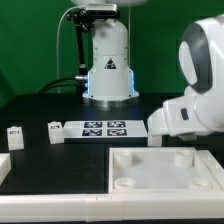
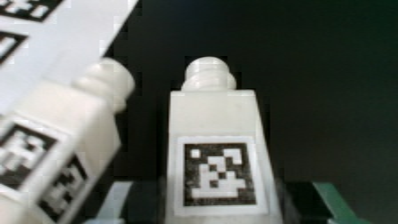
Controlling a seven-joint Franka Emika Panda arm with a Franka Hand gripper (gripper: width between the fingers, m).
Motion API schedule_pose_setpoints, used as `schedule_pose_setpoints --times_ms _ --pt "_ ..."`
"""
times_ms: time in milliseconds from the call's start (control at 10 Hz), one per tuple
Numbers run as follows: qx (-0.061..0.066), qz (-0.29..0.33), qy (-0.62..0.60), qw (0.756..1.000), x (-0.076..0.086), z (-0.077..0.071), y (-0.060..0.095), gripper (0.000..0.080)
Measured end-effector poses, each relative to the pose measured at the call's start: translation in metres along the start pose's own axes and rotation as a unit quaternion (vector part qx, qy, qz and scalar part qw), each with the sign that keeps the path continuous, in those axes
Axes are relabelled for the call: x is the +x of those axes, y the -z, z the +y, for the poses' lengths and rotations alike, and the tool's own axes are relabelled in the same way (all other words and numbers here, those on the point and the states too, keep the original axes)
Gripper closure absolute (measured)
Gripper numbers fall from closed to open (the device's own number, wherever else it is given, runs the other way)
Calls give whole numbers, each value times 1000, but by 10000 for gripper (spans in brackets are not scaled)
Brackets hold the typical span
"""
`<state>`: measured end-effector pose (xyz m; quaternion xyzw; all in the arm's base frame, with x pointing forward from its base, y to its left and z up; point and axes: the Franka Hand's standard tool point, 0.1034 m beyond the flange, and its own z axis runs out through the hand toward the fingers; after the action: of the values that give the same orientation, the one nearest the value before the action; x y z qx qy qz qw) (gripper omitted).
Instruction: Assemble one leg
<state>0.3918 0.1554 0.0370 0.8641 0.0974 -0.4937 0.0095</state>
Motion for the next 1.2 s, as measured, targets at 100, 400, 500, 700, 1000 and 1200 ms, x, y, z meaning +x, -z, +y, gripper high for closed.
schedule_pose_setpoints --times_ms 100,400,500,700,1000,1200 --pt "-5 -11 -3 1000 -13 -1 10 508" --pt "-10 -5 -11 1000 -36 3 40 508" --pt "-9 4 -12 1000 -37 4 45 508" --pt "-10 2 -11 1000 -36 4 43 508" --pt "-9 168 -15 986 -25 2 58 508" --pt "-15 251 -2 968 -26 9 69 508"
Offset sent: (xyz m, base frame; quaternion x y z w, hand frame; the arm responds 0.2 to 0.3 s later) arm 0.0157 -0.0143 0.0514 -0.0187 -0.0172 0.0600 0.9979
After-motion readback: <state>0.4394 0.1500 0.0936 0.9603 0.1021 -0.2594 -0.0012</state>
